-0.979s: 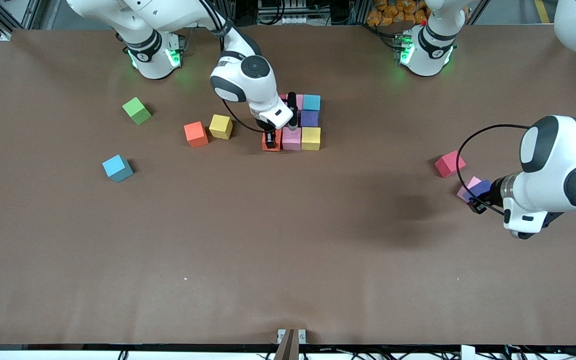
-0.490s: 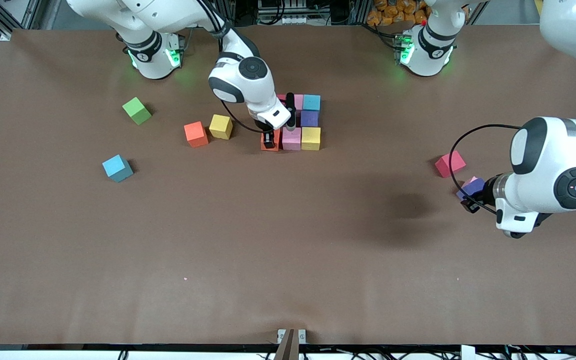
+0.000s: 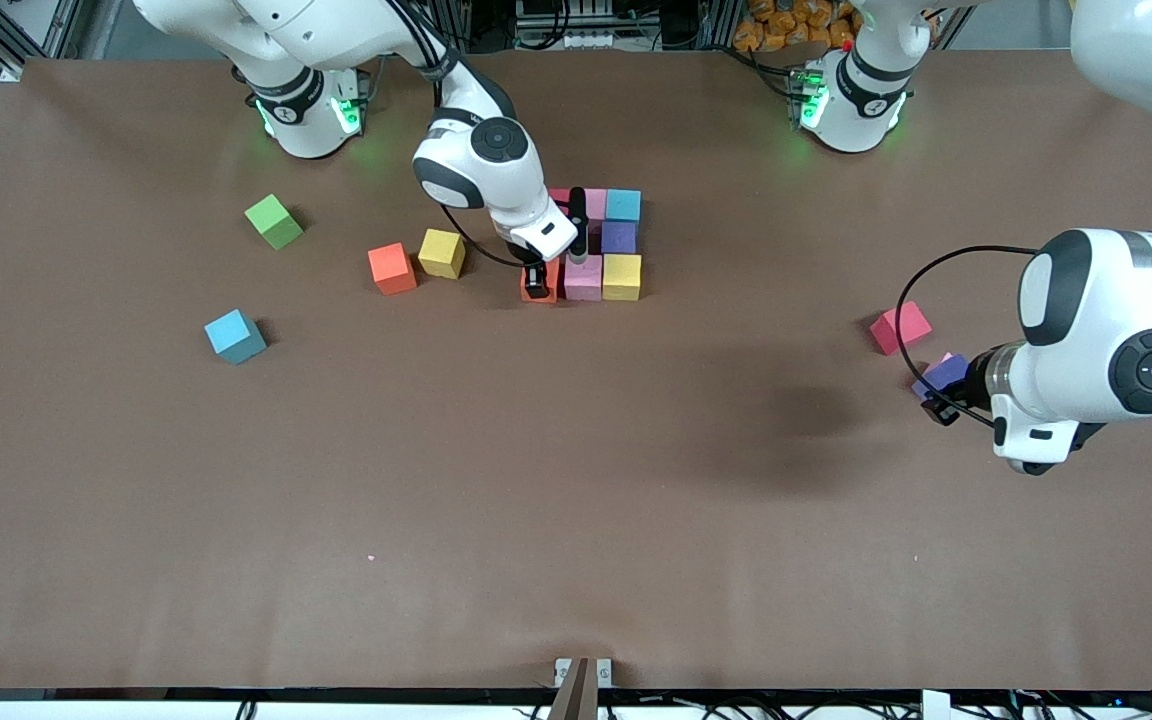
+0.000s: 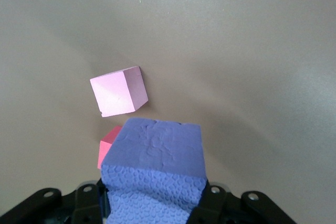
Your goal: Form number 2 with 11 blocks
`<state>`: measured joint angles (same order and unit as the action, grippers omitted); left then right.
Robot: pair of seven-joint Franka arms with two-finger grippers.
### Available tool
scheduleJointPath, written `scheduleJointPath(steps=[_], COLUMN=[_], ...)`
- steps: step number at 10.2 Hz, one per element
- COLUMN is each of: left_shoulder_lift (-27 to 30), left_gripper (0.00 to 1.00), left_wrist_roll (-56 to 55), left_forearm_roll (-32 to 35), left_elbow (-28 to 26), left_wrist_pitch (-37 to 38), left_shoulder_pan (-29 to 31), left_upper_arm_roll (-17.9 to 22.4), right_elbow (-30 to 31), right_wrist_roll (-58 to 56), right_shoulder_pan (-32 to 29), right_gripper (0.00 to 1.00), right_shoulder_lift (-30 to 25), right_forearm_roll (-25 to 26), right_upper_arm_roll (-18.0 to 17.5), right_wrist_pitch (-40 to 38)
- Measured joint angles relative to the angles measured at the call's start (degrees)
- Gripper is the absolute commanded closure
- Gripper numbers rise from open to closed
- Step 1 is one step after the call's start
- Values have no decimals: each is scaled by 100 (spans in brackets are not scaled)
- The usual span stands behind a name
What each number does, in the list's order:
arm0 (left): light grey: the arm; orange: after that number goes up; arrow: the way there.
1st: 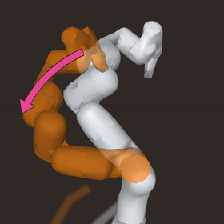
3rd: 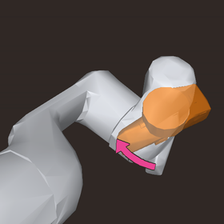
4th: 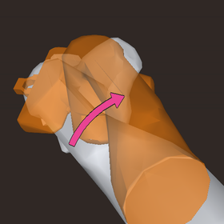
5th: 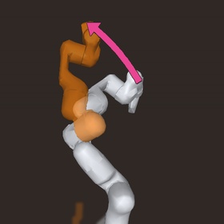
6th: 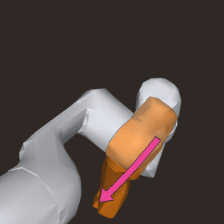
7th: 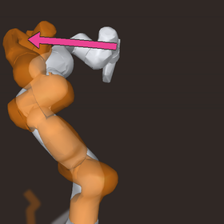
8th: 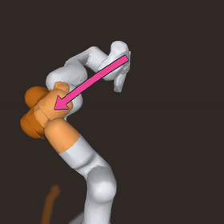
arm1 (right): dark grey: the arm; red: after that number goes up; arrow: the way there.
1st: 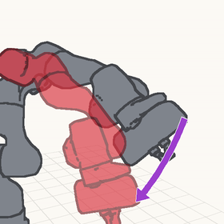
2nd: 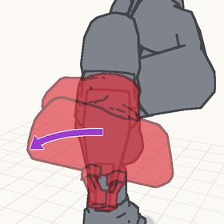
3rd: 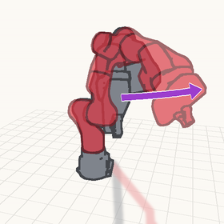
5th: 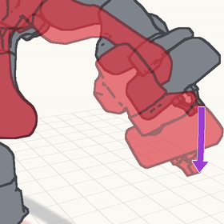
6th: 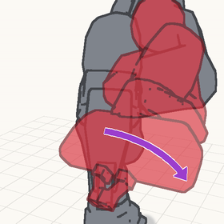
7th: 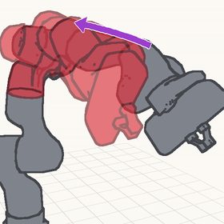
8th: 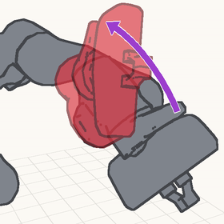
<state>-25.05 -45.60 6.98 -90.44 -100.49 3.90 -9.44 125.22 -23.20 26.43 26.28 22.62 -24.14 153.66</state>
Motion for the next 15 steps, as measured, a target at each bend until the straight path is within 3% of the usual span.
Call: scheduleJointPath(steps=[8,12,15], left_shoulder_lift=[92,91,53], left_gripper=[92,92,92], left_wrist_roll=[86,279,560], left_forearm_roll=[-72,-71,-68], left_elbow=[16,15,-1], left_wrist_pitch=[-6,-64,-146], left_shoulder_pan=[-20,-117,-133], left_upper_arm_roll=[30,-242,-293], right_elbow=[0,0,0], right_wrist_roll=[12,12,12], right_shoulder_pan=[-45,-47,-51], right_gripper=[70,69,60], right_shoulder_lift=[3,4,6], right_forearm_roll=[0,0,0], right_upper_arm_roll=[-91,-101,-101], right_wrist_pitch=[25,74,77])
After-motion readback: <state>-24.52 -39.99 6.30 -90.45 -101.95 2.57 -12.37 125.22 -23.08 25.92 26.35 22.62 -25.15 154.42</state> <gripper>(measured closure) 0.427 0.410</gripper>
